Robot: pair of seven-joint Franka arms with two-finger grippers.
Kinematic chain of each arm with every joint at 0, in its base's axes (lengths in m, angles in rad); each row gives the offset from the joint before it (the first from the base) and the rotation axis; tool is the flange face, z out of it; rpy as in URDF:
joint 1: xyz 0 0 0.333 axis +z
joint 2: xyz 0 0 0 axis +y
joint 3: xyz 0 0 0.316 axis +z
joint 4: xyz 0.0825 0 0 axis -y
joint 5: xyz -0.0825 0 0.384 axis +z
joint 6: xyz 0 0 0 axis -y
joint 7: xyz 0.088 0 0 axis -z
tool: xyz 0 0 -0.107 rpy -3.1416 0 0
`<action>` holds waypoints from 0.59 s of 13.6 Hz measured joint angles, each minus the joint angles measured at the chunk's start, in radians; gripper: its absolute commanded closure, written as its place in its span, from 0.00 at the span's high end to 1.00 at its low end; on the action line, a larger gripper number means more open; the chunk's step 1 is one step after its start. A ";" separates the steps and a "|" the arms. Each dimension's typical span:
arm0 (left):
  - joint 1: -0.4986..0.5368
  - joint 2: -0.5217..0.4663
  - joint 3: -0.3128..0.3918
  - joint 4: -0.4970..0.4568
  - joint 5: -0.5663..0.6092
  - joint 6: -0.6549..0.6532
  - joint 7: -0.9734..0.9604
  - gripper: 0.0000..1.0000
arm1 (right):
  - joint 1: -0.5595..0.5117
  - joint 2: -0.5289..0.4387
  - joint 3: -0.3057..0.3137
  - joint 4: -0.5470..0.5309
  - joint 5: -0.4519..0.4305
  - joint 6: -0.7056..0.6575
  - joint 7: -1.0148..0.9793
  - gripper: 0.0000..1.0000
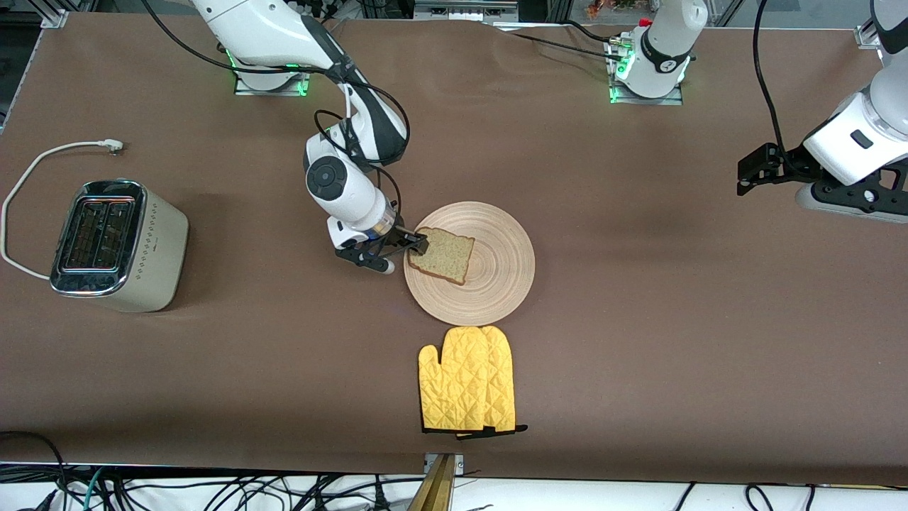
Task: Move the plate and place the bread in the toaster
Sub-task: 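Grasp the bread slice with the right gripper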
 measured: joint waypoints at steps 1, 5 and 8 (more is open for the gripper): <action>-0.001 0.001 0.000 -0.005 0.000 0.000 -0.001 1.00 | 0.002 0.004 0.000 0.001 0.000 0.004 0.000 0.37; 0.001 0.001 0.003 -0.024 -0.004 -0.010 -0.002 1.00 | 0.002 0.007 0.000 0.002 -0.001 0.009 0.000 0.14; 0.001 -0.002 0.004 -0.021 -0.005 -0.066 -0.005 1.00 | 0.002 0.008 -0.001 0.004 0.000 0.012 0.000 0.00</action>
